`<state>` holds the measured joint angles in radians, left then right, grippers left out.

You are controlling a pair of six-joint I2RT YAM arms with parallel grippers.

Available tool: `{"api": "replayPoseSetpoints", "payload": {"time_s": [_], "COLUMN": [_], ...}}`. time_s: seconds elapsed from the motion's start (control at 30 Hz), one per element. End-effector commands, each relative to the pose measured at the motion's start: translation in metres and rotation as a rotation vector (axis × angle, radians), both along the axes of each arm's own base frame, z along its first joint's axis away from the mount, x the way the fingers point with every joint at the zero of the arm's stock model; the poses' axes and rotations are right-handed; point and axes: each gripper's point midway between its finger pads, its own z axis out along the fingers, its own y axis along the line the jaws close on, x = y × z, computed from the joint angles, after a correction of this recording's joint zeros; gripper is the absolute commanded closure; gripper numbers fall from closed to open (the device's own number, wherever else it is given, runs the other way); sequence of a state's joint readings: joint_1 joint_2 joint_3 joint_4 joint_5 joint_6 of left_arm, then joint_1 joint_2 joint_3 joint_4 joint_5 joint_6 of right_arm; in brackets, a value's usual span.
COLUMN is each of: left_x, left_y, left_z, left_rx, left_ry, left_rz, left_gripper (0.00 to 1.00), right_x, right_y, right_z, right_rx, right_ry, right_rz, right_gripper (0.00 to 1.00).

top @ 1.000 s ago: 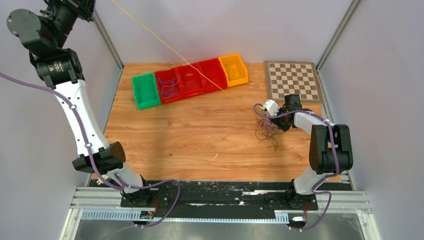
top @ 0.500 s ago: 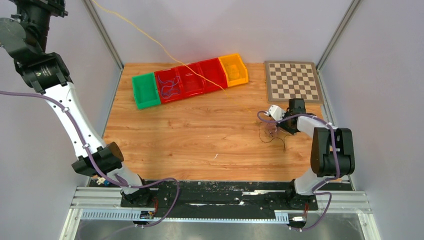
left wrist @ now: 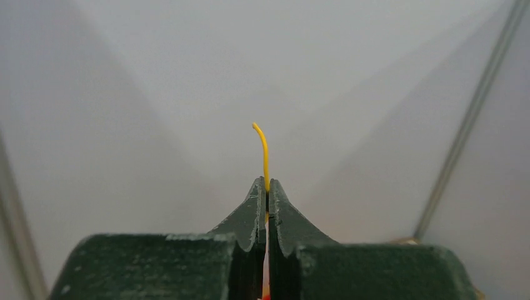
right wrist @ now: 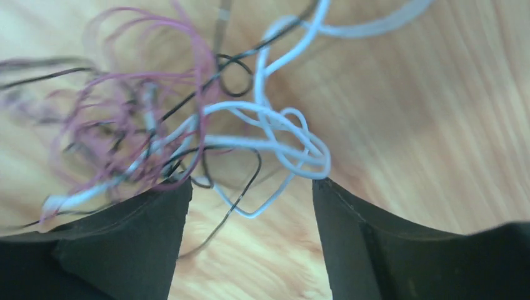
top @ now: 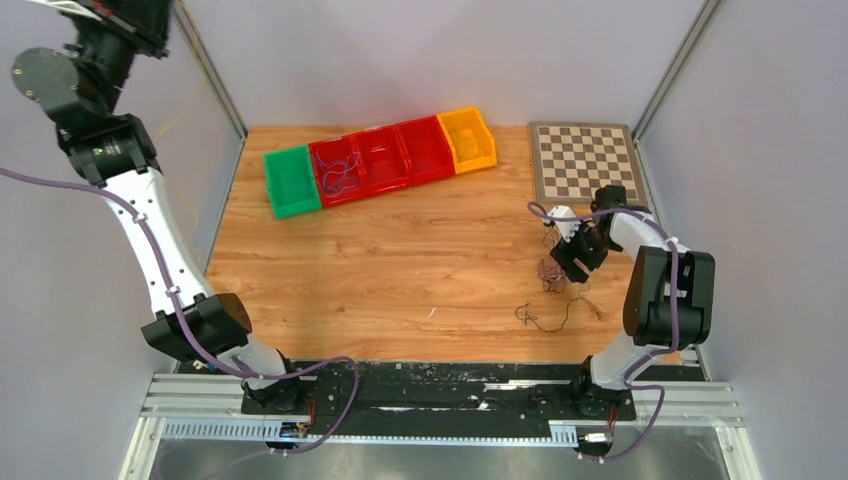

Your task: Untangle the cables

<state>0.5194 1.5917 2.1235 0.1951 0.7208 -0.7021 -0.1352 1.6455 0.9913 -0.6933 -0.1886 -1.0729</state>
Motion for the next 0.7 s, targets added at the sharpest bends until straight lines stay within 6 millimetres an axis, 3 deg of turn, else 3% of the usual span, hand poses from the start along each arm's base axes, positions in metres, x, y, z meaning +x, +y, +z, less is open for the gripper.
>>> {"api": "replayPoseSetpoints", "payload": {"time_s": [0.0,0.07,0.1,0.23,0.43,0.53,0.67], "left_x": [-0.045,-0.054,-0.056,-0.069,-0.084,-0.085,-0.087], "left_y": [-0.086,-0.094,-0.096,-0.112,-0.179,-0.21,-0.249], "left_z": [0.002,0.008,0.009,0.017,0.006,-0.002,-0.011], "left_rx": [0.16,0.167,0.158,0.163,0.16,0.131,0.096], "left_ry": [-0.046,-0.058,-0.054,-0.06,-0.049,-0.033,-0.011], "left_rz": [-0.244,-0.267,-0.28,-0.337,-0.568,-0.676,-0.808], "left_gripper": [1.0,1.0,1.0,1.0,1.0,1.0,1.0], "right_x": [-0.029,-0.021,-0.018,0.0,0.032,0.029,0.02], "right_y": [0.087,0.108,0.118,0.162,0.249,0.299,0.354], "right_z": [0.066,0.099,0.114,0.173,0.273,0.319,0.357], "right_rx": [0.456,0.554,0.594,0.752,0.986,1.096,1.196], "right_ry": [0.146,0.1,0.082,-0.013,-0.26,-0.385,-0.496], "right_rz": [0.051,0.09,0.106,0.155,0.326,0.45,0.58], "right_gripper": [0.19,0.02,0.0,0.0,0.0,0.0,0.0]}}
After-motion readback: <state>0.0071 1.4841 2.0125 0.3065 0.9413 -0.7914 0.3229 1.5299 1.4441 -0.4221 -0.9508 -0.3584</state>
